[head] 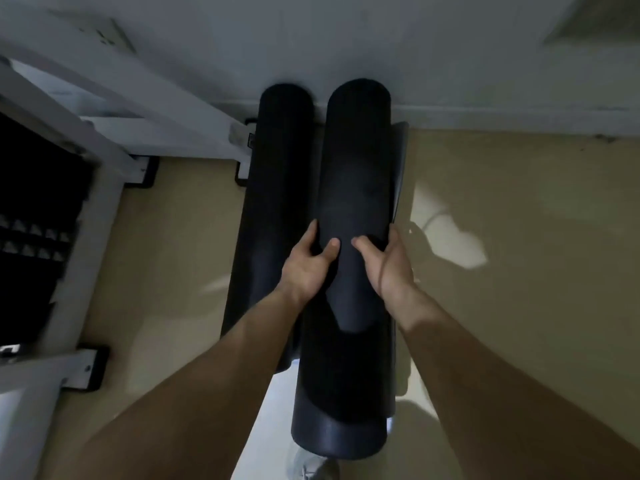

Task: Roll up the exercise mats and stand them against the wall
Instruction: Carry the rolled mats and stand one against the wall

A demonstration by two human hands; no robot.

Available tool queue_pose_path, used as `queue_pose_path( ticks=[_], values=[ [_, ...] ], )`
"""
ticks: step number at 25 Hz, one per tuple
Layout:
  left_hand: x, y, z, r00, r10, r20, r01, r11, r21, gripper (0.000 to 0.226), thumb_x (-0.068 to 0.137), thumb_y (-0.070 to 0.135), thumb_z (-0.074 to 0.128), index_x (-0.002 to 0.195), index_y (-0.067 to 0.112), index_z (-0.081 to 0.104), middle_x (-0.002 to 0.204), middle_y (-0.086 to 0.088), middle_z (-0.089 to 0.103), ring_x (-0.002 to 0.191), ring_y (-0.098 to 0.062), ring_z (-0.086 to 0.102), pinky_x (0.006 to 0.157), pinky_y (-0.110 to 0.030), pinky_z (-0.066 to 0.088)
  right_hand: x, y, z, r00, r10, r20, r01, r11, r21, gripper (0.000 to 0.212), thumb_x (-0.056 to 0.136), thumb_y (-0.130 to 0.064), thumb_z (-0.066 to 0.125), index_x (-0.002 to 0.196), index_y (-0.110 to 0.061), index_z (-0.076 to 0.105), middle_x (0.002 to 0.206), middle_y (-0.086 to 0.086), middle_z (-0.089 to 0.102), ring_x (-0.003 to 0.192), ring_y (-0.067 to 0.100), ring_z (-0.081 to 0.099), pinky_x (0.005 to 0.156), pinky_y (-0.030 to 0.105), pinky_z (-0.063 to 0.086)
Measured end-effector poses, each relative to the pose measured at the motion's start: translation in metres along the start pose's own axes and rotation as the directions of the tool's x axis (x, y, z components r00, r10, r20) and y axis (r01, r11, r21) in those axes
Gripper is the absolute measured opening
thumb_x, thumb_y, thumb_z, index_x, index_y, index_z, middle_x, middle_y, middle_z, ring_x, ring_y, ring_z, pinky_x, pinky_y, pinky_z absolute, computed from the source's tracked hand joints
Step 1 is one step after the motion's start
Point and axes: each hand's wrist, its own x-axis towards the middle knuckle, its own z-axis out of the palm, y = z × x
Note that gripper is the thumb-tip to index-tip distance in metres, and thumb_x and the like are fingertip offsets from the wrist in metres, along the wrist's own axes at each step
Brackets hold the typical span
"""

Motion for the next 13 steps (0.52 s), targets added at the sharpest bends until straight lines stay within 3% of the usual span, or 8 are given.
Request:
queue_pose_path(
  ticks=[3, 6, 8, 11, 13],
  values=[
    [0.052, -0.015, 0.002, 0.999, 0.031, -0.020, -0.028, 0.990, 0.138, 0.071, 0.101, 0.037, 0.059, 0.160, 0.037, 0.019, 0.156, 0.005, 0.044, 0.141, -0.018, 0.044, 0.112, -0.026, 0.036, 0.057, 0.020, 0.029, 1.000, 0.012, -0.026, -0.011, 1.000, 0.027, 0.096, 0.066, -0.061, 0.064, 0.152, -0.025, 0.043, 0.145, 0.004, 0.058, 0.130, 0.026, 0.058, 0.113, 0.049, 0.045],
    [0.083, -0.024, 0.004, 0.994, 0.088, -0.061, -0.064, 0.945, 0.320, 0.070, 0.103, 0.030, 0.055, 0.161, 0.034, 0.015, 0.162, 0.001, 0.036, 0.145, -0.023, 0.040, 0.119, -0.034, 0.033, 0.094, 0.034, 0.044, 0.998, 0.044, 0.041, -0.044, 0.999, -0.003, 0.111, 0.065, -0.062, 0.064, 0.162, -0.022, 0.026, 0.157, 0.007, 0.047, 0.141, 0.029, 0.049, 0.118, 0.050, 0.039],
    [0.083, -0.025, 0.001, 0.993, 0.114, -0.033, -0.091, 0.910, 0.405, 0.069, 0.104, 0.030, 0.053, 0.161, 0.031, 0.015, 0.163, -0.002, 0.034, 0.146, -0.024, 0.038, 0.120, -0.036, 0.033, 0.093, 0.031, 0.042, 0.996, 0.067, 0.058, -0.065, 0.997, -0.038, 0.108, 0.075, -0.056, 0.069, 0.164, -0.020, 0.021, 0.160, 0.007, 0.044, 0.143, 0.028, 0.047, 0.120, 0.047, 0.038],
    [0.044, -0.017, -0.011, 0.994, 0.101, -0.037, -0.072, 0.880, 0.470, 0.066, 0.104, 0.033, 0.053, 0.161, 0.029, 0.021, 0.160, -0.002, 0.040, 0.144, -0.023, 0.041, 0.118, -0.034, 0.035, 0.050, 0.006, 0.028, 0.999, 0.052, 0.003, -0.050, 0.963, -0.263, 0.099, 0.086, -0.063, 0.062, 0.163, -0.016, 0.023, 0.161, 0.014, 0.041, 0.145, 0.035, 0.044, 0.121, 0.045, 0.036],
    [0.002, -0.007, -0.021, 0.998, 0.047, -0.045, -0.017, 0.856, 0.518, 0.066, 0.101, 0.038, 0.055, 0.160, 0.028, 0.026, 0.156, -0.003, 0.046, 0.141, -0.024, 0.046, 0.116, -0.036, 0.038, 0.008, -0.013, 0.014, 0.999, 0.037, -0.036, -0.049, 0.902, -0.429, 0.084, 0.097, -0.056, 0.059, 0.162, -0.015, 0.025, 0.159, 0.019, 0.038, 0.144, 0.040, 0.042, 0.119, 0.044, 0.035]
  ],
)
